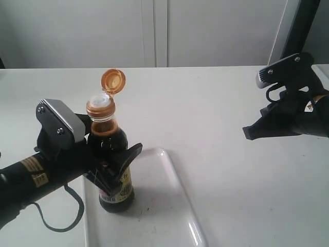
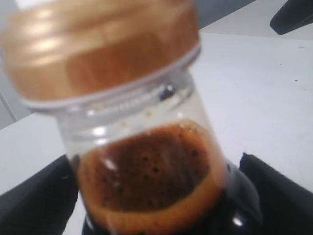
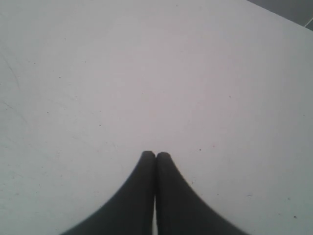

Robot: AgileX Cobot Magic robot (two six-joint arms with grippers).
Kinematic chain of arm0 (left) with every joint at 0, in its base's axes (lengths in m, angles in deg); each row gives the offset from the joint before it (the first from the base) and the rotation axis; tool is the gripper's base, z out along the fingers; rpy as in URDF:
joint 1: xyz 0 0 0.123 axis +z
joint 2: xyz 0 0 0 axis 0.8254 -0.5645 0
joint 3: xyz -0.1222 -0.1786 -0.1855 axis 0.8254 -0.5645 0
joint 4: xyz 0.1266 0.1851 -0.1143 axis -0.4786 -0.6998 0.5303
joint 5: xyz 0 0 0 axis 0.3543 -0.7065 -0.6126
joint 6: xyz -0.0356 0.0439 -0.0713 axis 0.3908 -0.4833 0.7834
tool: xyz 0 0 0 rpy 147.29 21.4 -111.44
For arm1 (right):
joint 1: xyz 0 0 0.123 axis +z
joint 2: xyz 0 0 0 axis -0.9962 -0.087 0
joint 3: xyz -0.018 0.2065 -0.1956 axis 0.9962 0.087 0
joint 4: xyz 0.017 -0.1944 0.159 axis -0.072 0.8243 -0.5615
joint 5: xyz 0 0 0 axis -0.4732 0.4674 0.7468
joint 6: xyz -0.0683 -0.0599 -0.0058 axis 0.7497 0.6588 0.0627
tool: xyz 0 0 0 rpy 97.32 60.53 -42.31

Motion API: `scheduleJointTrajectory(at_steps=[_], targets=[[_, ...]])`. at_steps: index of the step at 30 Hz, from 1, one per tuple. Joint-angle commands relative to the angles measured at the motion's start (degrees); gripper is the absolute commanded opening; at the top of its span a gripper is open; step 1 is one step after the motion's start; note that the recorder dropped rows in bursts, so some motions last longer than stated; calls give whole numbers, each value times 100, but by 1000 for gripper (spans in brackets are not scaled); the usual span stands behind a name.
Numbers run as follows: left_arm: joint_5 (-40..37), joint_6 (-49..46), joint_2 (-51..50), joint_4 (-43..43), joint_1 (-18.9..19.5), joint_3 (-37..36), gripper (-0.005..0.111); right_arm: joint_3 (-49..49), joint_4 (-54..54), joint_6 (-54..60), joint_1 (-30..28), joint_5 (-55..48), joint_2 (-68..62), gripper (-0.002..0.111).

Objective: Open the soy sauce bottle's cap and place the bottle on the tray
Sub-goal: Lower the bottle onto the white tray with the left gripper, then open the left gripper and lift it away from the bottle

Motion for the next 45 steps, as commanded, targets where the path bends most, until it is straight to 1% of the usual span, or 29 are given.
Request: scheduleJointTrajectory(at_steps=[1, 7, 14, 21, 23, 26, 27, 32, 37, 40, 45], targets=[[16, 203, 175, -26, 4, -42, 89, 19, -37, -49, -40, 36, 7, 0], [16, 654, 415, -152, 4, -42, 89, 19, -37, -49, -40, 58, 7, 0], [16, 618, 787, -112, 4, -20, 89, 19, -37, -49, -40, 58, 7, 0], [16, 618, 803, -87, 4, 280, 89, 19, -37, -49, -40, 58, 7, 0], [16, 618, 803, -62, 4, 320, 93, 19, -37, -49, -40, 58, 7, 0], [16, 618, 803, 49, 4, 320, 104, 19, -37, -49, -40, 58, 7, 0], [16, 618, 803, 56, 4, 320, 106, 19, -37, -49, -40, 58, 7, 0], [16, 692, 850, 44, 4, 320, 105, 19, -37, -49, -40, 58, 7, 0], [16, 777, 1150, -46, 4, 309, 105, 19, -37, -49, -40, 122, 7, 0], [11, 1029, 1376, -60, 4, 309, 105, 19, -37, -49, -40, 133, 7, 0], [-254, 1234, 1676, -224, 4, 309, 105, 19, -37, -49, -40, 145, 7, 0]])
